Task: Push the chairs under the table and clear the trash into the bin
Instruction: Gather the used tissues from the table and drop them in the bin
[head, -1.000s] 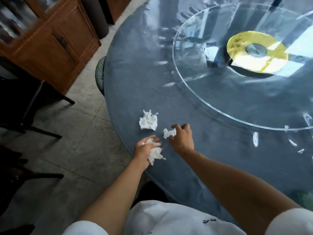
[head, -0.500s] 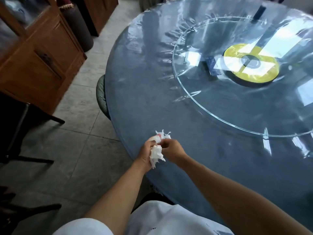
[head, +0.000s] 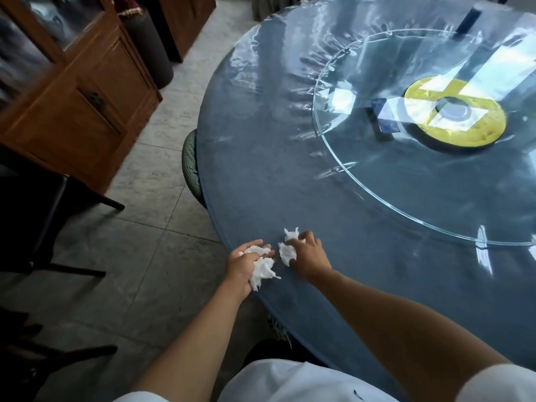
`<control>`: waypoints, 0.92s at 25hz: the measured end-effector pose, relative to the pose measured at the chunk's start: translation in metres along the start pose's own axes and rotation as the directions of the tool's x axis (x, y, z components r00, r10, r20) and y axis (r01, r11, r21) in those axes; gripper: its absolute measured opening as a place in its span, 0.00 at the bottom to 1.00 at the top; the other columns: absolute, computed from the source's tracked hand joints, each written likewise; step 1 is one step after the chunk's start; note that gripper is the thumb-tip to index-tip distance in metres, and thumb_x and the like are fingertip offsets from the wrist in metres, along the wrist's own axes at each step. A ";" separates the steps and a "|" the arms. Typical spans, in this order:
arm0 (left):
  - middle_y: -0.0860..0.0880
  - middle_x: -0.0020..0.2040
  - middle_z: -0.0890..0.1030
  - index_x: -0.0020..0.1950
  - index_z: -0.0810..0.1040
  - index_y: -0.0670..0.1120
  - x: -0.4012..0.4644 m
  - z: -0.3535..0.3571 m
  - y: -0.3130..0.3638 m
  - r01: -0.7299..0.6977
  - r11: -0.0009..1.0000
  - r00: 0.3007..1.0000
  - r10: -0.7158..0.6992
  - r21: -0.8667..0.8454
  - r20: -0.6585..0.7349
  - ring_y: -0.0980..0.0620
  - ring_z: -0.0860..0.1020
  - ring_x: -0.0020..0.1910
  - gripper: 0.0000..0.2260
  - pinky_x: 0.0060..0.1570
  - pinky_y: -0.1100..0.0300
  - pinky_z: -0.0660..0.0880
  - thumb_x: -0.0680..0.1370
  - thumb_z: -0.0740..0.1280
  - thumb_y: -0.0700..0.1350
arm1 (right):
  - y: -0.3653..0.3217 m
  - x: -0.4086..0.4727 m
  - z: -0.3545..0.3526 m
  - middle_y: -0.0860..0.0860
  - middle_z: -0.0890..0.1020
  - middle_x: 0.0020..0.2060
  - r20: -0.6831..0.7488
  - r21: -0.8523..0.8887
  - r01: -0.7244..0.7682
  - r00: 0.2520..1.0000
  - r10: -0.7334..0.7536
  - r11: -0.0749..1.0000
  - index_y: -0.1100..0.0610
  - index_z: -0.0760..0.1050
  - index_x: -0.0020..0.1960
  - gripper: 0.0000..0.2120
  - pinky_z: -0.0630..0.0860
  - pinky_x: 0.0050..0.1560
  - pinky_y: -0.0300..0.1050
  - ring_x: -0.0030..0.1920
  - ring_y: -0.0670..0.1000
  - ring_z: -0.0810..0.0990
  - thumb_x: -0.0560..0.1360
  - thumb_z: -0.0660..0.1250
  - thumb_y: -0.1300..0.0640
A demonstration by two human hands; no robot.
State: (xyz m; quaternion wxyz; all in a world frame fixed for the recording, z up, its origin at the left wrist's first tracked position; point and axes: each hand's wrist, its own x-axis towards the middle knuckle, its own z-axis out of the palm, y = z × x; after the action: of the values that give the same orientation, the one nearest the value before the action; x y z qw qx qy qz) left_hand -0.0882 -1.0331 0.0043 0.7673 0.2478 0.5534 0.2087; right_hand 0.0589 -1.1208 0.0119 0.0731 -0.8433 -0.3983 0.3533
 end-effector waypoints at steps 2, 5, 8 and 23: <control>0.36 0.49 0.82 0.57 0.77 0.34 0.000 -0.003 -0.001 0.006 1.000 1.000 -0.006 0.018 -0.020 0.37 0.82 0.44 0.15 0.55 0.38 0.78 0.76 0.59 0.23 | 0.006 -0.003 0.008 0.56 0.70 0.65 0.017 -0.029 0.034 0.999 -0.033 0.999 0.53 0.77 0.66 0.17 0.73 0.63 0.51 0.64 0.61 0.72 0.77 0.69 0.57; 0.36 0.51 0.82 0.60 0.77 0.34 -0.002 -0.001 -0.004 0.008 0.999 0.999 -0.006 0.047 -0.035 0.37 0.82 0.45 0.16 0.58 0.37 0.77 0.76 0.58 0.24 | 0.011 -0.011 0.012 0.56 0.80 0.53 -0.007 0.173 -0.061 0.998 0.063 0.983 0.58 0.82 0.55 0.09 0.76 0.54 0.45 0.54 0.58 0.81 0.77 0.69 0.58; 0.36 0.51 0.83 0.60 0.77 0.36 -0.009 0.013 -0.004 0.020 0.998 1.000 -0.019 0.064 -0.003 0.38 0.82 0.45 0.16 0.49 0.47 0.82 0.76 0.58 0.26 | 0.010 -0.017 0.007 0.50 0.83 0.43 0.029 0.531 -0.184 0.979 0.199 0.827 0.57 0.81 0.53 0.10 0.79 0.45 0.42 0.43 0.50 0.82 0.72 0.75 0.61; 0.40 0.37 0.80 0.51 0.80 0.36 -0.040 0.149 -0.049 -0.107 0.872 0.991 0.056 0.478 0.120 0.45 0.79 0.32 0.15 0.32 0.56 0.76 0.67 0.75 0.39 | 0.109 -0.070 -0.068 0.52 0.84 0.56 -0.225 0.684 -0.023 0.944 0.241 0.729 0.51 0.81 0.61 0.12 0.74 0.60 0.44 0.57 0.52 0.81 0.79 0.65 0.55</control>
State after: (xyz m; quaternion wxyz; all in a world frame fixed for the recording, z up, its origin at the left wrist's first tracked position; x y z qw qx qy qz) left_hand 0.0445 -1.1174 0.0436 0.6990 0.4648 0.5370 0.0833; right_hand 0.1410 -1.2341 0.0554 0.4062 -0.8293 -0.1660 0.3460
